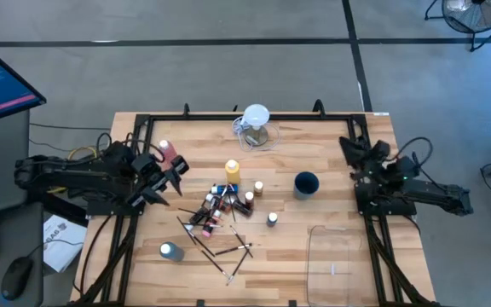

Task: Pick & Place Paint Supplies
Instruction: Put the top black gold paintbrush into the blue cup

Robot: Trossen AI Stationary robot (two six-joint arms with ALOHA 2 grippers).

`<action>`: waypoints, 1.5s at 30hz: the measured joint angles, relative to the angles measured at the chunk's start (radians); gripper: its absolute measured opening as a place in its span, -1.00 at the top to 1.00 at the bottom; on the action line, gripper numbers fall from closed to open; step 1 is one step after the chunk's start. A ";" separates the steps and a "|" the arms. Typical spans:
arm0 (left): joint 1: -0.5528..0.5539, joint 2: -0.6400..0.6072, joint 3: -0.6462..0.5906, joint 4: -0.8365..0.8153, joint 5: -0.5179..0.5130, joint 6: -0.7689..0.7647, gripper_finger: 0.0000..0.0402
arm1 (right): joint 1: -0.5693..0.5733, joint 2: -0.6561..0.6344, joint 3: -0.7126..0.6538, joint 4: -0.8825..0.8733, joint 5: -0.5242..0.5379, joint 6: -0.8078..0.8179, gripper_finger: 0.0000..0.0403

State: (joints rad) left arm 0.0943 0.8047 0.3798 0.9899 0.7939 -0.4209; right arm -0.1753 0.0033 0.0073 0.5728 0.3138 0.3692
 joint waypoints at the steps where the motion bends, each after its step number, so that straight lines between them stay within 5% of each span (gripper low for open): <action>1: -0.012 0.000 0.000 0.000 0.000 0.001 0.19 | 0.000 0.003 0.000 0.018 0.000 0.047 0.66; 12: -0.048 -0.016 0.000 0.014 -0.008 0.048 0.19 | 0.043 0.208 0.171 0.053 -0.243 0.152 0.66; 22: -0.048 -0.010 0.000 -0.006 -0.007 0.042 0.19 | 0.175 0.721 0.548 -0.088 -0.396 -0.053 0.66; 28: -0.048 -0.005 0.000 -0.042 -0.007 0.042 0.19 | 0.184 0.983 0.717 -0.202 -0.367 -0.034 0.66; 32: -0.048 0.017 0.000 -0.056 -0.007 0.042 0.19 | 0.189 1.107 0.791 -0.233 -0.446 -0.009 0.66; 41: -0.029 0.089 0.007 -0.208 -0.144 -0.028 0.19 | 0.198 1.191 0.820 -0.302 -0.523 -0.137 0.66; 45: 0.043 0.070 0.111 -0.517 -0.163 -0.059 0.19 | 0.205 1.163 0.820 -0.370 -0.523 -0.196 0.66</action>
State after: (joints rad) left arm 0.1372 0.8752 0.4912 0.4731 0.6312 -0.4798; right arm 0.0296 1.1668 0.8276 0.2029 -0.2089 0.1733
